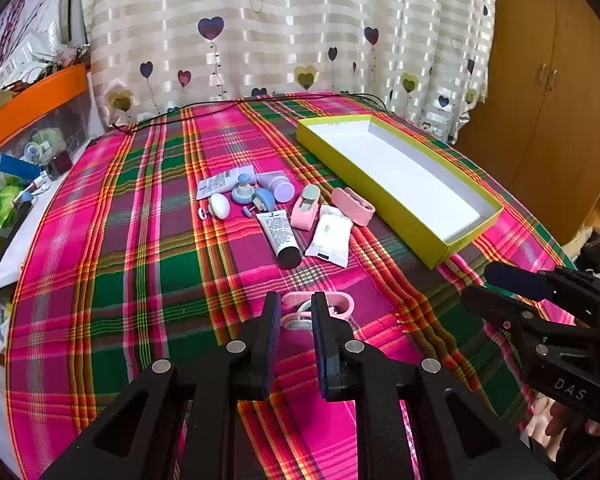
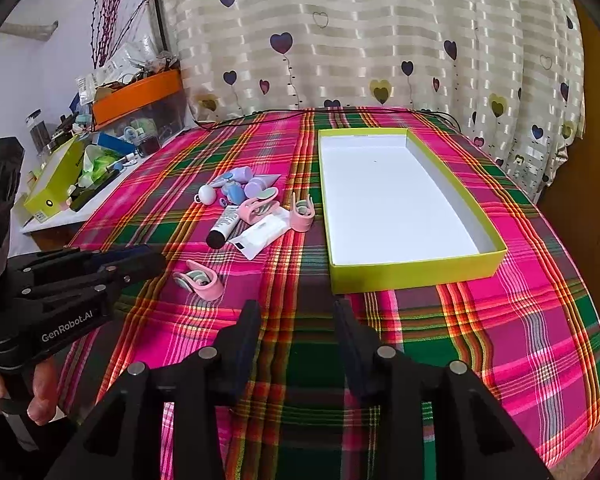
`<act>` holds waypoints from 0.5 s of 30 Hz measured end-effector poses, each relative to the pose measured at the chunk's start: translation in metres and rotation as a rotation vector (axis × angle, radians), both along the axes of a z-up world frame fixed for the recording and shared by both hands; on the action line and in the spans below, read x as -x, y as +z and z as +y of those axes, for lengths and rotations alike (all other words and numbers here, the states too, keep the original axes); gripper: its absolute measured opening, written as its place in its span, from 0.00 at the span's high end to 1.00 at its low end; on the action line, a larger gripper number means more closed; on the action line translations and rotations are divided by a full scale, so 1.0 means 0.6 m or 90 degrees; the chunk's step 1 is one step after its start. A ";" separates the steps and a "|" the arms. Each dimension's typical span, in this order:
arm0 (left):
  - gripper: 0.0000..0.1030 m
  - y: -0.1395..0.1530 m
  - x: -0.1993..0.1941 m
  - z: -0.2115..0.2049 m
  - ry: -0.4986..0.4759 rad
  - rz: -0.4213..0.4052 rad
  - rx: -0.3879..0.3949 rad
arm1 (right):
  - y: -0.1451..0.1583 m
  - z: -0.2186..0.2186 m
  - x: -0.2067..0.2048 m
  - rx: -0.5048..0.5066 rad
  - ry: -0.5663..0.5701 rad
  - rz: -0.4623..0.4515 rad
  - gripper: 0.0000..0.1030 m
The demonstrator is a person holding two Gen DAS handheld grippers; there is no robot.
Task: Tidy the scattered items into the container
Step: 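Move the right tool toward a pink clip while the left tool approaches the white tube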
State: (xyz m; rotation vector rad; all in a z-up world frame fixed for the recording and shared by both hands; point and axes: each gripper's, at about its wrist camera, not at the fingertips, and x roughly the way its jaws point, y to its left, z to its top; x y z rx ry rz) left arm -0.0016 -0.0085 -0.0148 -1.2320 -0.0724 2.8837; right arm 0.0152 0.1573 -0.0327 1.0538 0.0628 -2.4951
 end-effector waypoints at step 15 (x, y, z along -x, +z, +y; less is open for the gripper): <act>0.85 0.008 -0.005 0.003 -0.029 -0.003 -0.003 | 0.001 -0.006 -0.001 -0.001 0.010 0.001 0.63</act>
